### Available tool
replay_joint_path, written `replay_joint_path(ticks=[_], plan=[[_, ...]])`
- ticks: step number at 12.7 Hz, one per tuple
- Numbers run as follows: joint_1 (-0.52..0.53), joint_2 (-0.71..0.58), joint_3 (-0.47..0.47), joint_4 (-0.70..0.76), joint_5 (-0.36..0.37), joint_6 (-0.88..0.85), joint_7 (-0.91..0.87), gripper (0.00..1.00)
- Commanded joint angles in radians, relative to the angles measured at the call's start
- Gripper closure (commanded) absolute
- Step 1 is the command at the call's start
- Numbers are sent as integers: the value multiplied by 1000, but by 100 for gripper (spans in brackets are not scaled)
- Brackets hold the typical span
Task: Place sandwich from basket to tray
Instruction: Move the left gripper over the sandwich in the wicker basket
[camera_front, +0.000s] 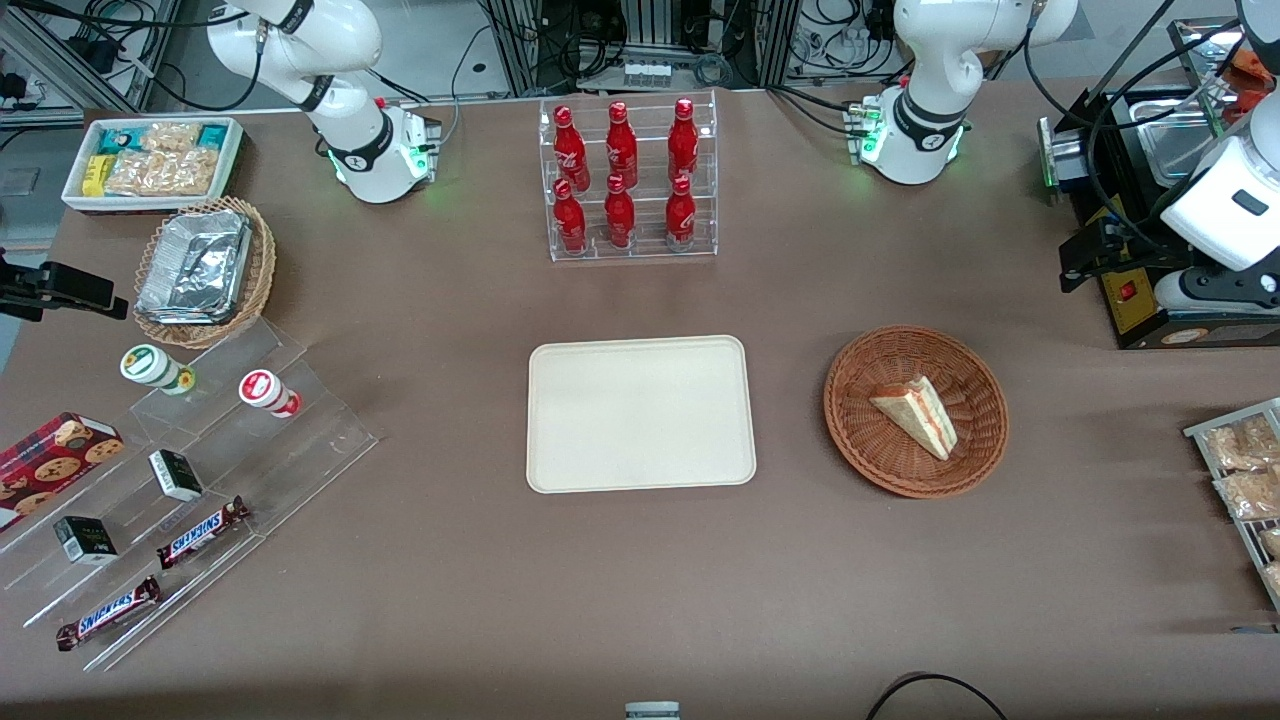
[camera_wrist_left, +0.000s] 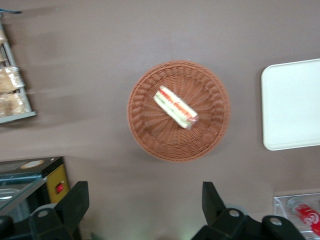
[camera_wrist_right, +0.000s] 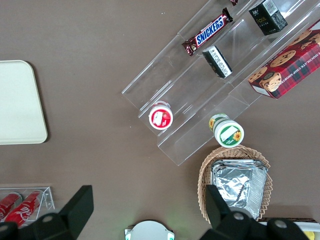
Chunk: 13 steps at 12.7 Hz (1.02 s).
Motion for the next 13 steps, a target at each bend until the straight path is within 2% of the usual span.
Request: replay_joint_path(ticks=[1, 5, 7, 10, 13], plan=[[-16, -15, 4, 3, 27, -43, -4, 0], [-15, 20, 2, -40, 24, -2, -15, 0], [-18, 41, 2, -146, 22, 132, -88, 0], [-32, 54, -1, -331, 21, 413, -314, 0], [-67, 116, -2, -390, 19, 541, -565, 0]])
